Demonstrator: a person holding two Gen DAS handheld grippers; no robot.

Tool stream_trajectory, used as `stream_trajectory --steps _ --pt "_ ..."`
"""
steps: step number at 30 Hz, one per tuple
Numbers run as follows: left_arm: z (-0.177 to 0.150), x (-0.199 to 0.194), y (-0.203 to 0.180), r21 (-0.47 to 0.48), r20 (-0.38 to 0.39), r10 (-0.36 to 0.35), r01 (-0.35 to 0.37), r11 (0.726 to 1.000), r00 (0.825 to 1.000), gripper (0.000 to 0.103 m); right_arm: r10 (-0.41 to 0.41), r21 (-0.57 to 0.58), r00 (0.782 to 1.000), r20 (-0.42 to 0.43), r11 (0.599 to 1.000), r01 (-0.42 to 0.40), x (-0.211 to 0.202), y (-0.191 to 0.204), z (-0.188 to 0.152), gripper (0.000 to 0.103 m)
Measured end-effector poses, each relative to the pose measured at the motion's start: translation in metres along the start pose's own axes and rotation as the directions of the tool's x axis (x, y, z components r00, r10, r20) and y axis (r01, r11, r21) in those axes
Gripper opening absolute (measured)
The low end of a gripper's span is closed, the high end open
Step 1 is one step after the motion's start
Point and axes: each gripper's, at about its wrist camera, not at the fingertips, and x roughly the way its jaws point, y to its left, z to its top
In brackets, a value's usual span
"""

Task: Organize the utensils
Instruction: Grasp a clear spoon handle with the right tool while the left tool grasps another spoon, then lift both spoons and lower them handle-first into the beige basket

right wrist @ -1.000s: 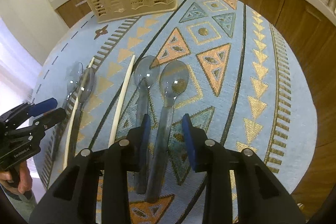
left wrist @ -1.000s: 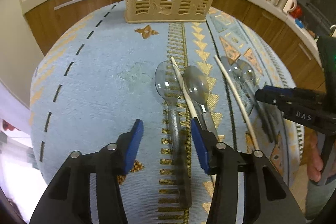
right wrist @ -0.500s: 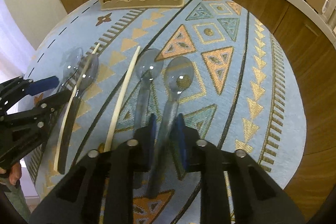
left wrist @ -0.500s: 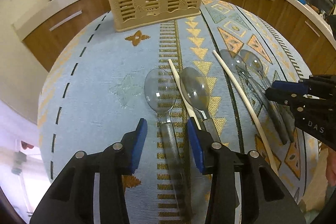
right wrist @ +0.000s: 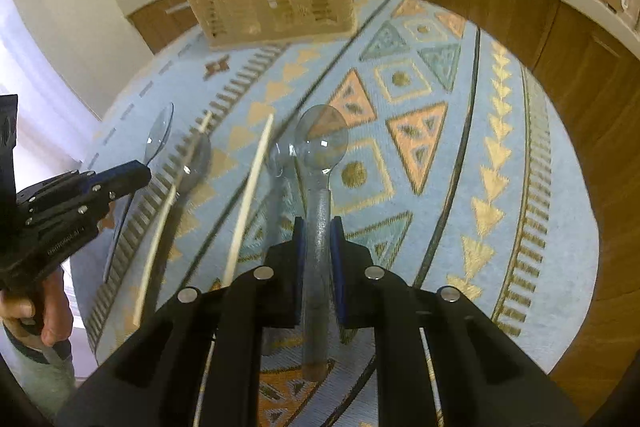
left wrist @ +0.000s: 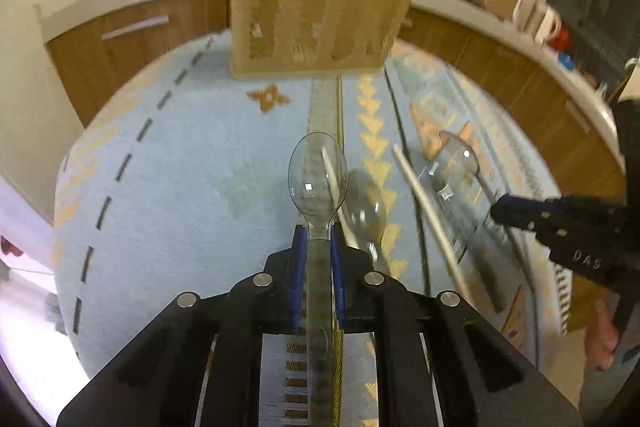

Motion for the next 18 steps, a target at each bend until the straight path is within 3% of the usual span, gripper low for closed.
stream_trajectory --steps 9,12,18 --pt "0.034 -0.042 0.006 -0.039 0.177 -0.076 0.084 0.996 0.981 0.01 0.058 -0.075 0.986 0.154 0.996 -0.047 -0.038 0.012 0.026 0.01" --pt "0.057 -0.053 0.008 -0.048 0.22 -0.118 0.131 0.99 0.968 0.01 0.081 -0.104 0.969 0.232 0.993 -0.059 -0.055 0.016 0.044 0.01" --pt "0.112 -0.071 0.007 -0.028 0.351 -0.11 0.128 0.991 0.93 0.01 0.115 -0.147 0.926 0.358 0.987 -0.066 -0.078 0.023 0.089 0.01"
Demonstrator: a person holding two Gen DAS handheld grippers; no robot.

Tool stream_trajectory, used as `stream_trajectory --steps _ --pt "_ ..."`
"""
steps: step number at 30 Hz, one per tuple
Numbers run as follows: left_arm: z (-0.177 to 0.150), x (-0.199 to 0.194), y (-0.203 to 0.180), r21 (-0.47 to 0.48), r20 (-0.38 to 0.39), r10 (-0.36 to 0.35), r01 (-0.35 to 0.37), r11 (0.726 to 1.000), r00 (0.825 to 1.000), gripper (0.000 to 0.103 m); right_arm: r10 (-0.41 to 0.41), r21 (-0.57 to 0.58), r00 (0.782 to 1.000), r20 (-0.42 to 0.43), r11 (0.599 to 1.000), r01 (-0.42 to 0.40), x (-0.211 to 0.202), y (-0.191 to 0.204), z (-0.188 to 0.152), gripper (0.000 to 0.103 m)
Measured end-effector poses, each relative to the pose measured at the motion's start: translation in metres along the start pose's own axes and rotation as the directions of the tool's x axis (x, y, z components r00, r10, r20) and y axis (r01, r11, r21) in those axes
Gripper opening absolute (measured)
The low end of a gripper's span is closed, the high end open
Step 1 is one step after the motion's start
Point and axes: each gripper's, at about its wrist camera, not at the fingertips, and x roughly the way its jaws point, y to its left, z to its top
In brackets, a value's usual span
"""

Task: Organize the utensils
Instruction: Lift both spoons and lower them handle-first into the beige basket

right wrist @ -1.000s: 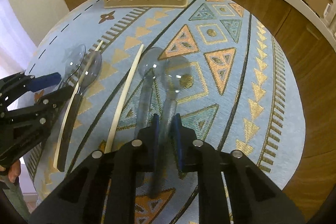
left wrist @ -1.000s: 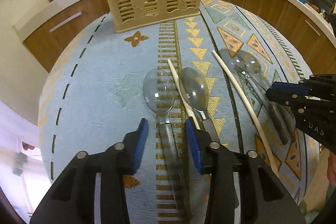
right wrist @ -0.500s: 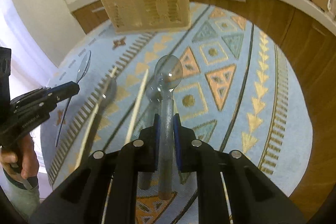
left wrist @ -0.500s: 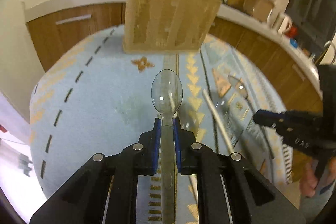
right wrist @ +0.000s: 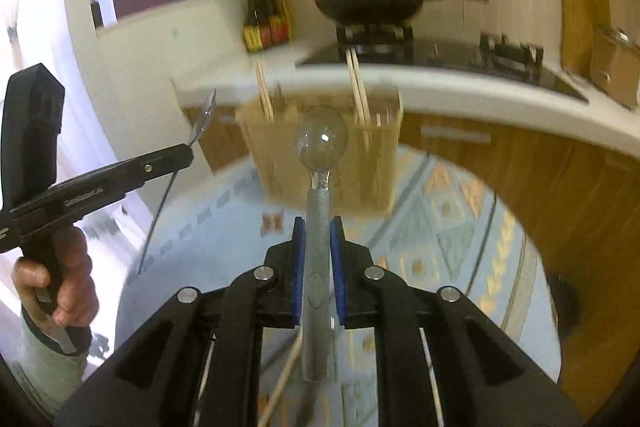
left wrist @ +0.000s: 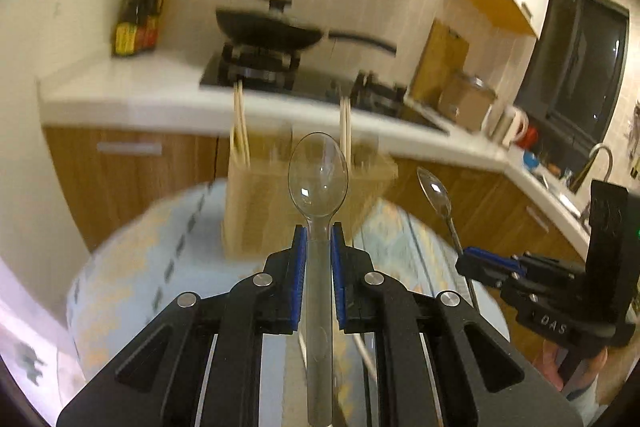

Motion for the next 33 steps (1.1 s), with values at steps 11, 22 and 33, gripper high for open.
stream_trajectory --steps 11,22,33 --pt "0.077 0.027 0.008 -0.023 0.186 -0.028 0.033 0.999 0.982 0.01 0.055 -0.008 0.967 0.248 0.998 -0.055 0.023 -0.012 0.078 0.01" --pt "0.106 0.077 0.024 -0.027 0.296 0.064 -0.058 0.998 0.953 0.01 0.013 0.086 0.94 0.34 0.995 -0.045 0.083 -0.051 0.109 0.01" --pt "0.087 0.112 0.034 -0.066 0.378 0.222 -0.213 0.975 0.899 0.011 -0.237 0.052 0.852 0.466 0.969 0.241 0.119 -0.034 0.079 0.01"
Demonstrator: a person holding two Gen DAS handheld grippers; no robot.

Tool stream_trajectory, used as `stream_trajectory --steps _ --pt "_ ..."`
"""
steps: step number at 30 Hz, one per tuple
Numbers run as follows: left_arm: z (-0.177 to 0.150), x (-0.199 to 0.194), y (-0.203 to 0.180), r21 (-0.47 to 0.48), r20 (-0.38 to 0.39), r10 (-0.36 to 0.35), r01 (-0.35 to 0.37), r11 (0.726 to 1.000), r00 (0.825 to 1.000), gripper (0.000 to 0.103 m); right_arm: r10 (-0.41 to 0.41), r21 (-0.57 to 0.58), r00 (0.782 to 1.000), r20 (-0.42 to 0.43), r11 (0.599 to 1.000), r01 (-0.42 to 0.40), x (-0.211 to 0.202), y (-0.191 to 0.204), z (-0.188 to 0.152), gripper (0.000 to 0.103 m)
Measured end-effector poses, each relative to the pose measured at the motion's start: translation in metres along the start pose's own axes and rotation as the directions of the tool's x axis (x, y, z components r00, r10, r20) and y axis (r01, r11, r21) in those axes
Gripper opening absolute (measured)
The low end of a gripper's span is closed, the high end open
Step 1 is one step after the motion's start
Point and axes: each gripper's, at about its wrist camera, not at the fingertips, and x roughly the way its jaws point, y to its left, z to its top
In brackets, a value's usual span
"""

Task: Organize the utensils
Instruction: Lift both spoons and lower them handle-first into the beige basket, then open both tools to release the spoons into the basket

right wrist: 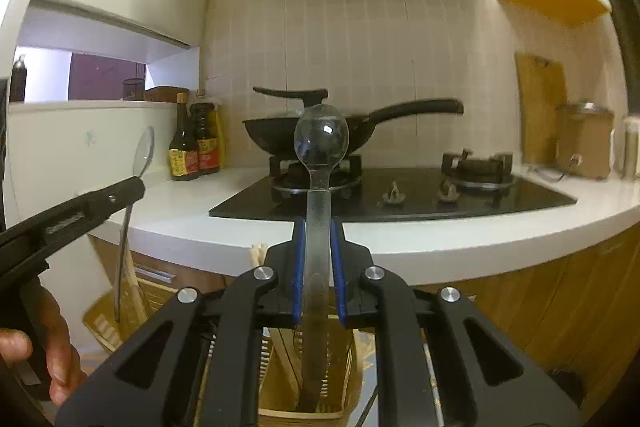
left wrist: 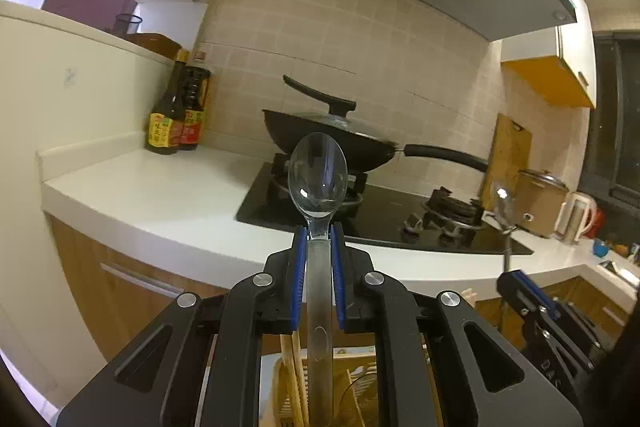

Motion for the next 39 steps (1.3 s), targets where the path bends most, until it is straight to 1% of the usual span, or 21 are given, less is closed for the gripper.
stream_trajectory --steps 1,2,5,6,7,8,9,10,11,12,15,19,22,24,27,29,31,33,36,37,39 --pt "-0.005 0.0 -0.001 0.008 0.016 0.019 -0.019 1.0 1.0 0.011 -0.023 -0.016 1.0 0.018 1.0 0.023 0.0 0.002 -0.005 0.01" --pt "-0.008 0.0 0.0 0.01 0.021 0.025 -0.025 1.0 0.999 0.011 -0.022 -0.016 1.0 0.014 1.0 0.022 0.002 0.001 -0.007 0.01" --pt "-0.016 -0.006 0.0 0.03 0.042 0.036 -0.038 0.999 0.998 0.011 0.011 0.028 0.999 -0.031 1.0 -0.01 0.008 -0.01 -0.013 0.011" --pt "-0.017 -0.007 0.001 0.036 0.044 0.033 -0.035 0.999 0.999 0.014 0.027 0.046 0.999 -0.046 0.999 -0.025 0.007 -0.015 -0.014 0.012" --pt "-0.017 -0.009 0.001 0.038 0.044 0.021 -0.023 0.999 0.999 0.017 0.041 0.058 0.997 -0.06 0.998 -0.038 0.005 -0.018 -0.015 0.017" --pt "-0.018 -0.012 0.002 0.035 0.04 0.013 -0.015 0.999 0.999 0.022 0.049 0.065 0.997 -0.065 0.997 -0.044 0.003 -0.02 -0.015 0.028" --pt "-0.019 -0.015 0.002 0.033 0.035 0.009 -0.01 0.999 0.999 0.028 0.054 0.073 0.996 -0.067 0.996 -0.049 -0.004 -0.023 -0.015 0.035" --pt "-0.019 -0.018 0.003 0.03 0.028 -0.001 0.0 1.0 1.0 0.03 0.059 0.077 0.996 -0.069 0.996 -0.054 -0.009 -0.024 -0.015 0.044" --pt "-0.02 -0.02 0.004 0.028 0.014 -0.01 0.009 1.0 1.0 0.034 0.071 0.08 0.995 -0.07 0.995 -0.066 -0.016 -0.026 -0.014 0.045" --pt "-0.021 -0.021 0.004 0.024 0.002 -0.02 0.02 0.999 1.0 0.034 0.079 0.078 0.994 -0.073 0.994 -0.074 -0.022 -0.027 -0.014 0.045" --pt "-0.027 -0.024 0.005 0.023 -0.026 -0.032 0.032 0.999 0.999 0.034 0.087 0.063 0.993 -0.083 0.995 -0.082 -0.04 -0.029 -0.013 0.045" --pt "-0.038 -0.026 0.009 0.006 -0.073 -0.048 0.048 0.999 0.996 0.034 0.128 0.109 0.982 -0.139 0.988 -0.113 -0.052 -0.037 -0.016 0.045" --pt "-0.035 -0.041 0.017 -0.016 -0.063 -0.073 0.072 0.997 0.995 0.034 0.143 0.134 0.977 -0.157 0.983 -0.122 -0.064 -0.045 -0.018 0.045" --pt "-0.029 -0.051 0.026 -0.047 -0.057 -0.096 0.093 0.995 0.994 0.041 0.146 0.139 0.976 -0.162 0.982 -0.124 -0.071 -0.049 -0.017 0.045" --pt "-0.021 -0.065 0.044 -0.118 -0.064 -0.136 0.128 0.985 0.989 0.044 0.166 0.158 0.967 -0.192 0.978 -0.136 -0.082 -0.057 -0.018 0.045" --pt "-0.019 -0.076 0.053 -0.139 -0.078 -0.148 0.136 0.981 0.986 0.045 0.191 0.185 0.955 -0.229 0.971 -0.15 -0.088 -0.062 -0.021 0.045" --pt "-0.019 -0.088 0.058 -0.142 -0.092 -0.153 0.139 0.98 0.984 0.048 0.201 0.204 0.942 -0.269 0.968 -0.149 -0.095 -0.064 -0.027 0.045" --pt "-0.022 -0.101 0.06 -0.131 -0.112 -0.161 0.146 0.981 0.981 0.052 0.216 0.212 0.93 -0.297 0.965 -0.157 -0.103 -0.064 -0.032 0.045" --pt "-0.032 -0.118 0.055 -0.098 -0.17 -0.178 0.163 0.982 0.969 0.052 0.216 0.201 0.915 -0.342 0.968 -0.153 -0.115 -0.06 -0.041 0.045" --pt "-0.034 -0.122 0.054 -0.093 -0.179 -0.18 0.166 0.982 0.967 0.052 0.227 0.201 0.903 -0.365 0.966 -0.162 -0.119 -0.057 -0.044 0.045" --pt "-0.043 -0.132 0.05 -0.076 -0.227 -0.173 0.16 0.984 0.958 0.052 0.232 0.191 0.882 -0.409 0.968 -0.165 -0.128 -0.052 -0.052 0.045"
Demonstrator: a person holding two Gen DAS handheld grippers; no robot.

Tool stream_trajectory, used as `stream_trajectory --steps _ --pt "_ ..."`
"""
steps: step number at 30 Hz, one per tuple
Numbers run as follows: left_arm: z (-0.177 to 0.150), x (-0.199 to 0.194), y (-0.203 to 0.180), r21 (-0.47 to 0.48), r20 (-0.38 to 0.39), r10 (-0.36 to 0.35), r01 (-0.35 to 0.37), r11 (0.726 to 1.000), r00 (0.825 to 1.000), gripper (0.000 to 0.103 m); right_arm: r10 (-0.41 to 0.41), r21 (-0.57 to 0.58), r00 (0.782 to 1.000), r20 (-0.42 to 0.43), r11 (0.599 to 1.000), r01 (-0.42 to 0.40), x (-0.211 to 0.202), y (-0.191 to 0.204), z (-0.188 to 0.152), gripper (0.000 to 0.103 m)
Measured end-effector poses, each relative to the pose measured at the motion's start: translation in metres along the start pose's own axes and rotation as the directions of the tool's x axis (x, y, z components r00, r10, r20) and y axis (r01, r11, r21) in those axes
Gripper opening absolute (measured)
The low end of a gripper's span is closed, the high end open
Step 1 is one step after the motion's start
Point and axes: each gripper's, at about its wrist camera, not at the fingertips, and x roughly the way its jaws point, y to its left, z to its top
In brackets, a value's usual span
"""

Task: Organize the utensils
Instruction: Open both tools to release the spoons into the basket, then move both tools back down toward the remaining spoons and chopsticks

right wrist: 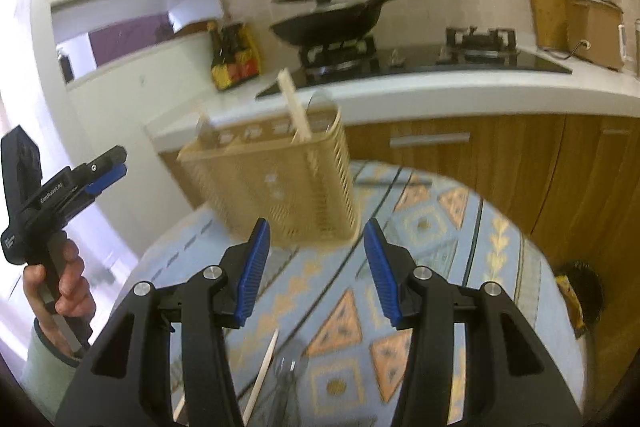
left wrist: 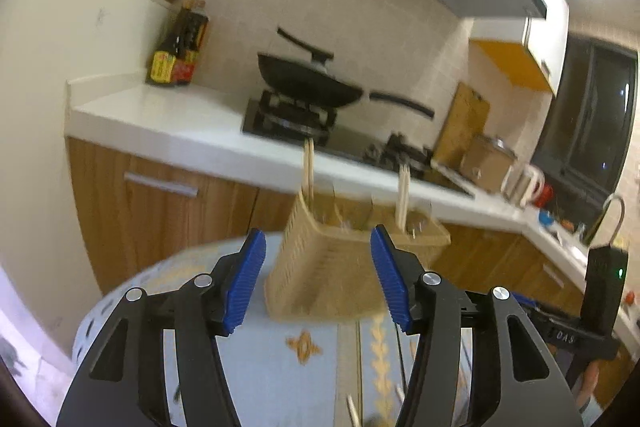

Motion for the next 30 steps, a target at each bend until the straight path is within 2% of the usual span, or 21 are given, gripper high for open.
stream_trajectory --steps 2,4,7,8,10,13,14,16,17,18,20,27,30 --pt "-0.014 -0.002 -0.004 0.007 -0.084 0.01 -0.01 1.0 0.996 0.052 -0.021 -0.014 0.997 -0.068 1.0 0.02 0.002 0.005 -0.01 0.045" --pt "-0.028 -0.002 -0.005 0.011 -0.161 0.01 -0.008 1.0 0.987 0.052 -0.008 -0.015 0.989 -0.147 1.0 0.006 0.005 0.01 -0.022 0.045" --pt "-0.052 0.0 -0.009 0.034 -0.269 0.042 -0.034 0.999 0.962 0.052 -0.009 -0.002 0.968 -0.252 1.0 0.009 0.01 0.018 -0.042 0.045" --pt "-0.064 0.0 -0.01 0.045 -0.312 0.047 -0.035 0.998 0.949 0.052 -0.02 -0.003 0.961 -0.276 1.0 0.02 0.012 0.02 -0.046 0.045" --pt "-0.077 0.001 -0.013 0.052 -0.354 0.044 -0.027 0.998 0.934 0.052 -0.027 -0.002 0.945 -0.325 1.0 0.028 0.017 0.024 -0.059 0.045" --pt "-0.1 0.006 -0.018 0.073 -0.429 0.049 -0.019 0.997 0.902 0.05 -0.056 -0.016 0.922 -0.384 0.998 0.054 0.024 0.03 -0.077 0.045" --pt "-0.109 0.008 -0.02 0.09 -0.465 0.055 -0.015 0.996 0.884 0.048 -0.059 -0.022 0.916 -0.398 0.998 0.054 0.026 0.032 -0.081 0.041" --pt "-0.119 0.013 -0.022 0.107 -0.506 0.06 -0.007 0.994 0.861 0.044 -0.063 -0.029 0.901 -0.428 0.998 0.056 0.028 0.035 -0.089 0.033" --pt "-0.126 0.016 -0.023 0.111 -0.541 0.053 0.009 0.994 0.839 0.038 -0.067 -0.036 0.894 -0.443 0.998 0.057 0.03 0.037 -0.092 0.028" --pt "-0.13 0.018 -0.024 0.11 -0.56 0.046 0.019 0.994 0.827 0.032 -0.073 -0.044 0.888 -0.454 0.997 0.06 0.031 0.039 -0.095 0.027" --pt "-0.136 0.023 -0.026 0.112 -0.597 0.041 0.033 0.993 0.801 0.03 -0.085 -0.053 0.882 -0.464 0.996 0.068 0.03 0.04 -0.1 0.024" --pt "-0.143 0.024 -0.041 0.195 -0.626 0.085 0.05 0.979 0.775 0.031 -0.121 -0.088 0.865 -0.486 0.992 0.09 0.035 0.048 -0.104 0.024" --pt "-0.147 0.025 -0.054 0.282 -0.623 0.155 0.035 0.959 0.767 0.031 -0.151 -0.114 0.86 -0.488 0.988 0.109 0.037 0.052 -0.103 0.024"
